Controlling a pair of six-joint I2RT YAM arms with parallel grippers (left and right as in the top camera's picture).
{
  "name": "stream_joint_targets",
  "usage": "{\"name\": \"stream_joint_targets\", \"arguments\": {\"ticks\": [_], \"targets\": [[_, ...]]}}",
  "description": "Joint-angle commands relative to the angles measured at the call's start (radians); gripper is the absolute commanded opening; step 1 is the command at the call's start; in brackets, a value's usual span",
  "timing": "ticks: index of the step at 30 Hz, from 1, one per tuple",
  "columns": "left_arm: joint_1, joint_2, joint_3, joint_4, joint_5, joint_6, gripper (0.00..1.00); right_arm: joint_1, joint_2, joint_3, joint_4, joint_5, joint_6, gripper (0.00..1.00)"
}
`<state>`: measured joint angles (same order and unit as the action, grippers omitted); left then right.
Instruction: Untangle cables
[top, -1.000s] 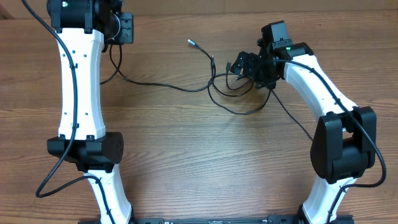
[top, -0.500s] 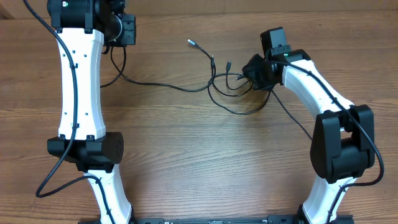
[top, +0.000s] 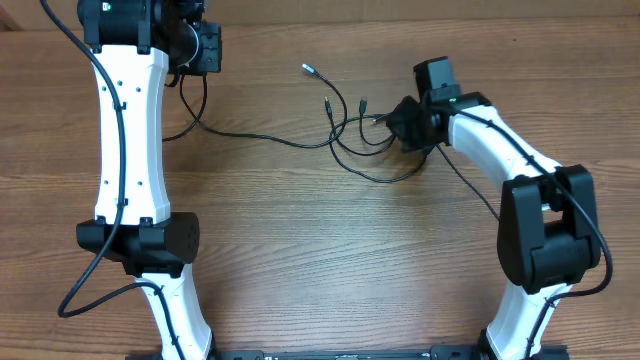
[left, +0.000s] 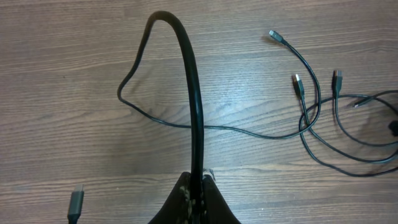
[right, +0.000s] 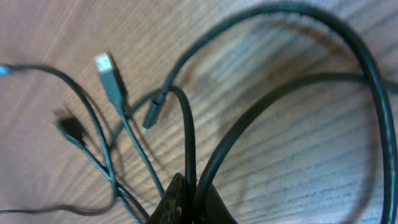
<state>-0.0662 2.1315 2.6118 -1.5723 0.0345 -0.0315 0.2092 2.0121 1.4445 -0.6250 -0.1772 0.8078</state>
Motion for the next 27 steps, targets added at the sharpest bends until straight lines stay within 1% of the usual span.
{"name": "stream_joint_targets", "arguments": {"ticks": [1,9,11,12,13,15,16,17,18,20,22,23,25,26,27], "targets": [[-0.007,-0.041,0.024,0.002,0.014,-0.017,0.04,-0.114,-0.003,0.152,-0.068,-0.026,-0.064,0.04],[-0.007,-0.041,0.024,0.011,0.015,-0.017,0.04,-0.423,-0.058,0.479,-0.342,-0.025,-0.235,0.04],[-0.007,-0.041,0.024,0.011,0.015,-0.017,0.04,-0.509,-0.068,0.544,-0.396,-0.022,-0.262,0.04],[-0.007,-0.041,0.024,0.01,0.015,-0.017,0.04,-0.588,-0.076,0.588,-0.436,-0.025,-0.268,0.04],[-0.007,-0.041,0.024,0.01,0.016,-0.018,0.04,-0.629,-0.079,0.606,-0.453,-0.035,-0.287,0.04],[-0.007,-0.041,0.024,0.021,0.034,-0.018,0.04,-0.717,-0.093,0.627,-0.475,-0.122,-0.372,0.04],[-0.007,-0.041,0.024,0.026,0.047,-0.018,0.04,-0.733,-0.099,0.627,-0.482,-0.158,-0.404,0.04],[-0.007,-0.041,0.024,0.038,0.078,-0.018,0.04,-0.743,-0.116,0.627,-0.499,-0.231,-0.471,0.04],[-0.007,-0.041,0.024,0.046,0.101,-0.018,0.04,-0.74,-0.129,0.627,-0.508,-0.276,-0.512,0.04],[-0.008,-0.039,0.024,0.059,0.152,-0.018,0.04,-0.681,-0.167,0.628,-0.523,-0.38,-0.588,0.04],[-0.021,-0.027,0.024,0.059,0.201,-0.022,0.04,-0.542,-0.209,0.639,-0.522,-0.454,-0.604,0.04],[-0.026,-0.026,0.024,0.057,0.203,-0.022,0.04,-0.508,-0.215,0.644,-0.521,-0.457,-0.604,0.04],[-0.047,-0.017,0.014,0.058,0.203,-0.021,0.04,-0.39,-0.223,0.672,-0.523,-0.457,-0.603,0.04],[-0.053,-0.012,0.014,0.058,0.203,-0.021,0.04,-0.362,-0.223,0.68,-0.524,-0.457,-0.603,0.04],[-0.063,-0.006,0.014,0.058,0.203,-0.021,0.04,-0.292,-0.223,0.705,-0.528,-0.457,-0.602,0.04]]}}
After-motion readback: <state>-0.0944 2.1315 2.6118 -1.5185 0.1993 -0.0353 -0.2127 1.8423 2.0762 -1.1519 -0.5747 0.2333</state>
